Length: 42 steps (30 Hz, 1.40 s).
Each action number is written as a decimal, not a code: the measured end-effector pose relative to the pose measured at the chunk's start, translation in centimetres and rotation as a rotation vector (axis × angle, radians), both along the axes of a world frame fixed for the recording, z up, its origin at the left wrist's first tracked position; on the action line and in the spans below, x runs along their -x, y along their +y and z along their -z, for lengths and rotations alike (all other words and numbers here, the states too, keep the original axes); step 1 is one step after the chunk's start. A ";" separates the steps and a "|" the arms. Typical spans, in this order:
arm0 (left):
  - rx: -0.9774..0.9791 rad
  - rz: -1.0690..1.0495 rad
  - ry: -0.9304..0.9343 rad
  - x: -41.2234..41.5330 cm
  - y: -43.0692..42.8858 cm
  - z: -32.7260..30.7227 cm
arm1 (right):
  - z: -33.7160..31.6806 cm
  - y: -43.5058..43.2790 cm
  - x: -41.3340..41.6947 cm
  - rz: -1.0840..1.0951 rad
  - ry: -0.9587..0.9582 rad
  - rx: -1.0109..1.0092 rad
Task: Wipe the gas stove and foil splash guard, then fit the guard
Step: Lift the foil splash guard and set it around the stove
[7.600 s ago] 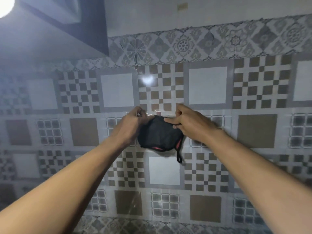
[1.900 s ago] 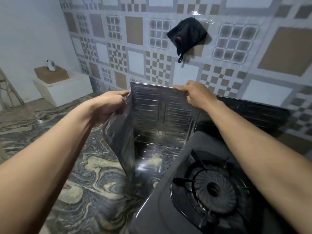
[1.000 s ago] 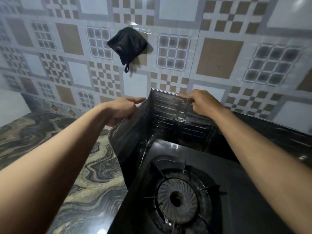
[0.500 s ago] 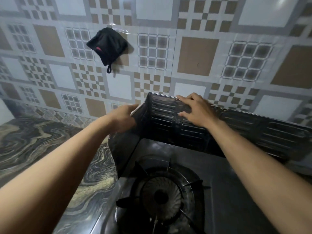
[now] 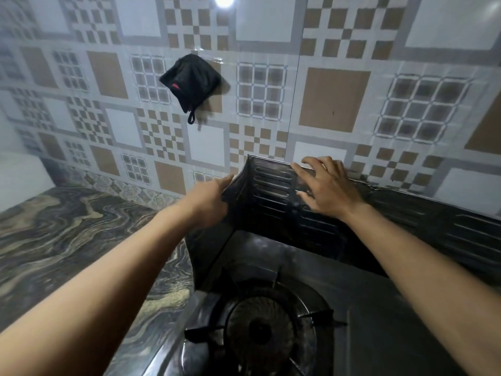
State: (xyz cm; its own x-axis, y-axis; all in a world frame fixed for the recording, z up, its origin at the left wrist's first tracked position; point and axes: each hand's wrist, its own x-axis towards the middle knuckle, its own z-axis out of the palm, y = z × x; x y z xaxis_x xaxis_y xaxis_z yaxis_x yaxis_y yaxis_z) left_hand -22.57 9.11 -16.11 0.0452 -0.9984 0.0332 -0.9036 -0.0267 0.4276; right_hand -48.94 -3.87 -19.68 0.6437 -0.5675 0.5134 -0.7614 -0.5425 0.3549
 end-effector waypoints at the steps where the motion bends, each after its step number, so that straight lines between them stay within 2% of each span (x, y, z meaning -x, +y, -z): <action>1: 0.003 -0.021 0.003 0.2 -0.1 0.0 | 0.3 0.1 -1.0 -0.032 -0.001 0.016; 4: 0.036 -0.055 0.009 0.8 -0.4 0.1 | 2.6 0.3 -3.8 -0.118 0.039 0.000; 6: 0.064 -0.059 -0.008 1.2 -0.3 0.0 | 3.9 0.4 -4.3 -0.092 0.113 -0.039; 8: 0.093 -0.055 -0.033 1.2 -0.1 0.0 | 4.6 -0.3 -3.1 -0.028 0.211 -0.038; 13: 0.129 -0.059 -0.019 0.0 -0.2 0.5 | 4.8 -1.6 -0.1 -0.053 0.288 0.056; 16: 0.111 -0.087 -0.006 -0.2 -0.5 0.8 | 2.8 -1.2 -1.9 -0.160 0.186 -0.011; 18: 0.105 -0.099 0.000 -0.2 -0.7 0.9 | 0.7 -1.4 -4.2 -0.260 0.019 -0.083; 21: 0.094 -0.112 0.007 0.0 -0.7 0.7 | -2.8 -2.3 -7.8 -0.337 -0.225 -0.356; 24: 0.099 -0.106 -0.022 0.1 -0.8 0.6 | -4.4 -3.1 -10.4 -0.363 -0.253 -0.513; 29: 0.067 -0.118 -0.063 0.2 -1.1 0.6 | -3.8 -3.7 -11.3 -0.349 -0.293 -0.525; 37: 0.130 -0.133 -0.164 0.2 -0.6 0.7 | -2.8 -3.3 -12.1 -0.380 -0.298 -0.361; 42: 0.122 -0.134 -0.117 0.1 -0.4 0.8 | -3.2 -3.1 -12.1 -0.378 -0.299 -0.378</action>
